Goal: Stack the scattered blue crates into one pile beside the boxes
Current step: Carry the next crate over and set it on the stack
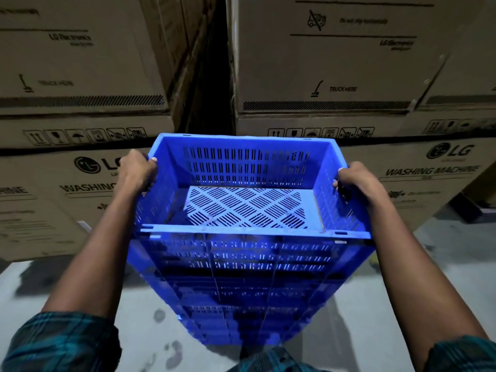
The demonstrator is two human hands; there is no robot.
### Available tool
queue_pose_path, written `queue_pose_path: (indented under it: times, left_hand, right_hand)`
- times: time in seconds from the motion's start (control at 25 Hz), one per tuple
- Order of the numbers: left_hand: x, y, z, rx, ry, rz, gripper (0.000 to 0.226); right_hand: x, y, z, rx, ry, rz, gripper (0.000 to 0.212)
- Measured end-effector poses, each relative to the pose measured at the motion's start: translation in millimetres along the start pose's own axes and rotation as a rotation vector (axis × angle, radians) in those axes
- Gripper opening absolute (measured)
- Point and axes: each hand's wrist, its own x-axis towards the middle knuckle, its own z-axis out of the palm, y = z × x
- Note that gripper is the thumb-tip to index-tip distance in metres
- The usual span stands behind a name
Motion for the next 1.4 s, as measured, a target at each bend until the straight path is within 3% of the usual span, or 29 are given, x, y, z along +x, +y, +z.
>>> queue_pose_path:
  times: [0.12, 0.28, 0.4, 0.56, 0.68, 0.8, 1.0, 1.12, 1.28, 1.4]
  left_hand:
    - [-4, -4, 4, 0.037, 0.003, -0.013, 0.034]
    - [-9, -8, 10, 0.200, 0.072, 0.004, 0.040]
    - [-12, -7, 13, 0.302, 0.089, 0.018, 0.044]
    - [-21, -2, 15, 0.444, 0.162, 0.106, 0.046]
    - [-41, 5, 18, 0.458, 0.213, 0.186, 0.047]
    - [-77, 6, 26, 0.341, 0.118, 0.324, 0.042]
    - [-132, 3, 21, 0.235, 0.032, 0.773, 0.032]
    - [-159, -1, 17, 0.196, -0.022, 0.971, 0.045]
    - [-160, -17, 15, 0.201, 0.003, 1.022, 0.065]
    - [-161, -31, 17, 0.165, 0.163, 1.045, 0.065]
  right_hand:
    - [-1, 8, 2, -0.012, -0.002, -0.020, 0.029]
    - [-10, 7, 1, -0.234, 0.065, -0.011, 0.046]
    - [-14, 6, 2, -0.261, 0.076, -0.017, 0.053]
    - [-41, 2, 3, -0.398, 0.167, -0.038, 0.065]
    - [-79, 2, 12, -0.490, 0.204, -0.173, 0.062]
    - [-125, 12, 29, -0.474, 0.182, -0.367, 0.056]
    - [-186, 21, 54, -0.437, 0.121, -0.717, 0.048]
    - [-200, 24, 69, -0.543, 0.121, -0.870, 0.051]
    - [-199, 22, 77, -0.534, 0.152, -0.928, 0.039]
    - [-200, 26, 76, -0.475, 0.200, -0.976, 0.025]
